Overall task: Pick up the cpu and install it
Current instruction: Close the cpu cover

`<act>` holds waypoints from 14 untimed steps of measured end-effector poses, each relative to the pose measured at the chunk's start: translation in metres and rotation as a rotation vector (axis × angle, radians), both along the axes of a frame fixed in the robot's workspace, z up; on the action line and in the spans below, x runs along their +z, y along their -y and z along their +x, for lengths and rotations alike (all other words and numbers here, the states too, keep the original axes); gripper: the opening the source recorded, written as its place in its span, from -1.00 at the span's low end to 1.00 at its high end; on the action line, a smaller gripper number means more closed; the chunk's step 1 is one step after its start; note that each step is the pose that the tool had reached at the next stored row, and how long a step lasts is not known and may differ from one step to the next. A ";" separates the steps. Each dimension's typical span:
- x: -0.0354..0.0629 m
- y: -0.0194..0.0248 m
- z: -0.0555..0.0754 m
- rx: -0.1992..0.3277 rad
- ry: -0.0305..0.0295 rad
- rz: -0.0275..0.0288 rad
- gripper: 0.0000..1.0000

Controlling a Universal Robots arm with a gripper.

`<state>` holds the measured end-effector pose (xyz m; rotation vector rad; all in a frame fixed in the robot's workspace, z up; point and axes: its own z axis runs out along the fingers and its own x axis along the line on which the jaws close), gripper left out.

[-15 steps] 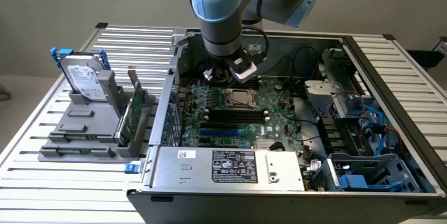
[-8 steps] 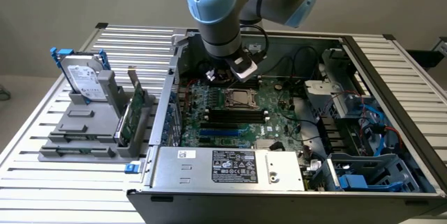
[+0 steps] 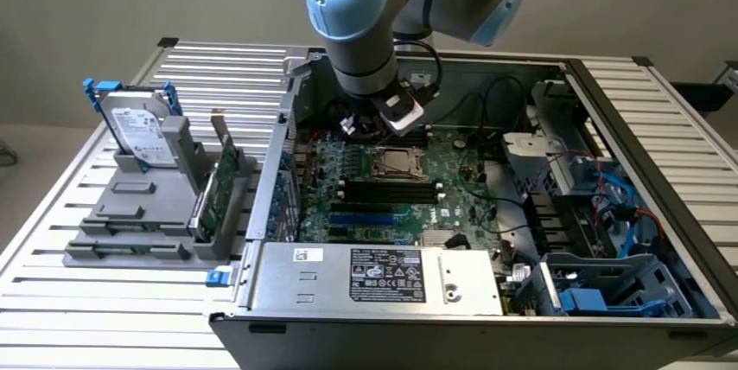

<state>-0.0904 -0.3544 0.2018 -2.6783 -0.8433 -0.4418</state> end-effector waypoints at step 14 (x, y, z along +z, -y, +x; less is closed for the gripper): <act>-0.0016 -0.0068 0.001 0.000 0.0000 -0.0504 -0.79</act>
